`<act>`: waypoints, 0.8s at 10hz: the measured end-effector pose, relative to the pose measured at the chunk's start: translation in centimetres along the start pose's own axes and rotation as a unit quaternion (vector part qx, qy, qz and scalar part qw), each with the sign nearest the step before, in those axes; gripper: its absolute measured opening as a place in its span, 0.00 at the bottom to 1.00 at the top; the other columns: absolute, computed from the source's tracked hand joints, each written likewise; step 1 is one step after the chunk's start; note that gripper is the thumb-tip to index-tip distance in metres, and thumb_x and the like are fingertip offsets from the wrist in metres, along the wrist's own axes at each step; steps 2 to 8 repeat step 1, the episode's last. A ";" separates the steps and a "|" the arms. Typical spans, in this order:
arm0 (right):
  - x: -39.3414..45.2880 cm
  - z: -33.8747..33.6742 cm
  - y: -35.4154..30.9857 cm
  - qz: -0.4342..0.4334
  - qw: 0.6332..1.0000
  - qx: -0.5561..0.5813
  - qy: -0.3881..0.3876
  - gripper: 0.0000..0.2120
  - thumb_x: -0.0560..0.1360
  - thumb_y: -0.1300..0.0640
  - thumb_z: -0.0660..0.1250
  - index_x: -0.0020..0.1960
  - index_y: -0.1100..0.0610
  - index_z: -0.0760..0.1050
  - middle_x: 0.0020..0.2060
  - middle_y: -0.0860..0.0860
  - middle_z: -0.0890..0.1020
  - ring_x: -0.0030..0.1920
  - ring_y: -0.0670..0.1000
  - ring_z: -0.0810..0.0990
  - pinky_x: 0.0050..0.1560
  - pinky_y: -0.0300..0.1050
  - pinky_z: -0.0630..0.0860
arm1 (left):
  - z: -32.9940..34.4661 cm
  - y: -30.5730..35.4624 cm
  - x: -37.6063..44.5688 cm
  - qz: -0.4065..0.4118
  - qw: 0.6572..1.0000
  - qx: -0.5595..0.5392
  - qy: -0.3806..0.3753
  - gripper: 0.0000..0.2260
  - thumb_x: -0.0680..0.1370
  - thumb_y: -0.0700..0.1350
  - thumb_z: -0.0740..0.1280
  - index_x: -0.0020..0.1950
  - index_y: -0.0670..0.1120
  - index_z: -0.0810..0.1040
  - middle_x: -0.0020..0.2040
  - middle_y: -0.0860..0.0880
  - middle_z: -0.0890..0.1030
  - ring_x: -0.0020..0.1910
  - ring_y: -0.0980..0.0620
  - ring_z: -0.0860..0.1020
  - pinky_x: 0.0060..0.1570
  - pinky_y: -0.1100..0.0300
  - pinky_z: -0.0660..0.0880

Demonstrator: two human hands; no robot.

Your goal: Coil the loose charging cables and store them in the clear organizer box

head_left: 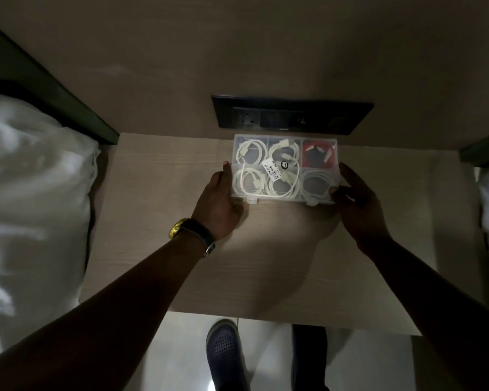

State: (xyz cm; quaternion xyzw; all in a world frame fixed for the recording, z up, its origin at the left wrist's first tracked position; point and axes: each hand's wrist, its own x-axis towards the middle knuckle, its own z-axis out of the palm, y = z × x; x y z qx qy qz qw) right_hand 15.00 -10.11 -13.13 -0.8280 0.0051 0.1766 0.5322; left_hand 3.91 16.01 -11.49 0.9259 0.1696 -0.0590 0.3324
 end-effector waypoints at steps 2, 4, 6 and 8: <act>-0.7 -1.2 -2.2 -0.016 1.000 0.001 0.018 0.25 0.78 0.55 0.68 0.74 0.44 0.68 0.67 0.39 0.74 0.63 0.45 0.78 0.59 0.40 0.73 | -1.3 1.8 -0.5 -0.010 1.000 -0.015 0.013 0.41 0.74 0.40 0.69 0.79 0.40 0.47 0.74 0.39 0.64 0.64 0.40 0.72 0.63 0.51 0.72; -0.7 -1.2 -2.2 -0.016 1.000 0.001 0.018 0.25 0.78 0.55 0.68 0.74 0.44 0.68 0.67 0.39 0.74 0.63 0.45 0.78 0.59 0.40 0.73 | -1.3 1.8 -0.5 -0.010 1.000 -0.015 0.013 0.41 0.74 0.40 0.69 0.79 0.40 0.47 0.74 0.39 0.64 0.64 0.40 0.72 0.63 0.51 0.72; -0.7 -1.2 -2.2 -0.016 1.000 0.001 0.018 0.25 0.78 0.55 0.68 0.74 0.44 0.68 0.67 0.39 0.74 0.63 0.45 0.78 0.59 0.40 0.73 | -1.3 1.8 -0.5 -0.010 1.000 -0.015 0.013 0.41 0.74 0.40 0.69 0.79 0.40 0.47 0.74 0.39 0.64 0.64 0.40 0.72 0.63 0.51 0.72; -0.7 -1.2 -2.2 -0.016 1.000 0.001 0.018 0.25 0.78 0.55 0.68 0.74 0.44 0.68 0.67 0.39 0.74 0.63 0.45 0.78 0.59 0.40 0.73 | -1.3 1.8 -0.5 -0.010 1.000 -0.015 0.013 0.41 0.74 0.40 0.69 0.79 0.40 0.47 0.74 0.39 0.64 0.64 0.40 0.72 0.63 0.51 0.72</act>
